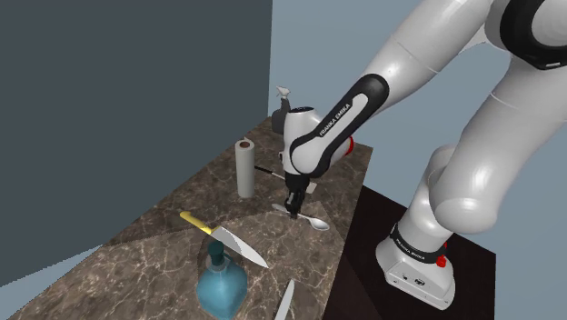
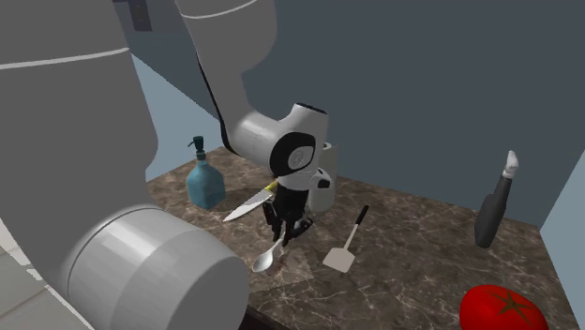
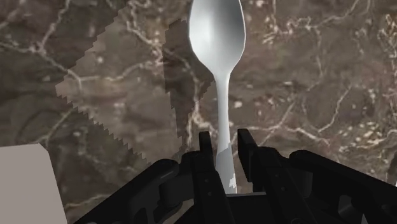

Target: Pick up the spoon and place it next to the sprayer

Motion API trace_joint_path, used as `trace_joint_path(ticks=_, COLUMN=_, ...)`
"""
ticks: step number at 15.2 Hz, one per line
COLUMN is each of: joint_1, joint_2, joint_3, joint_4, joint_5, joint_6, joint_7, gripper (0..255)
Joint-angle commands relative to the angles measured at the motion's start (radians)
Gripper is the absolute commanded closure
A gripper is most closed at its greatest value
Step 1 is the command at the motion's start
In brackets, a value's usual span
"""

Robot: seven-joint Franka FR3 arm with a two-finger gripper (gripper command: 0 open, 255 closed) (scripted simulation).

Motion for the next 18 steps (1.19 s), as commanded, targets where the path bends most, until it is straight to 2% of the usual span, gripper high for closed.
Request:
trace_joint_path(ticks=1, joint_1=-0.002, joint_2=-0.033, joint_3=0.0, joint_4=0.003, joint_5=-0.012, joint_6=-0.037, joint_7=0.012, gripper=255)
trace_joint_path(ticks=18, joint_1=-0.02, joint_2=-0.275, joint_3=-0.005, joint_4=0.058, joint_5=-0.07, joint_6=-0.331, joint_7=0.077, gripper=255)
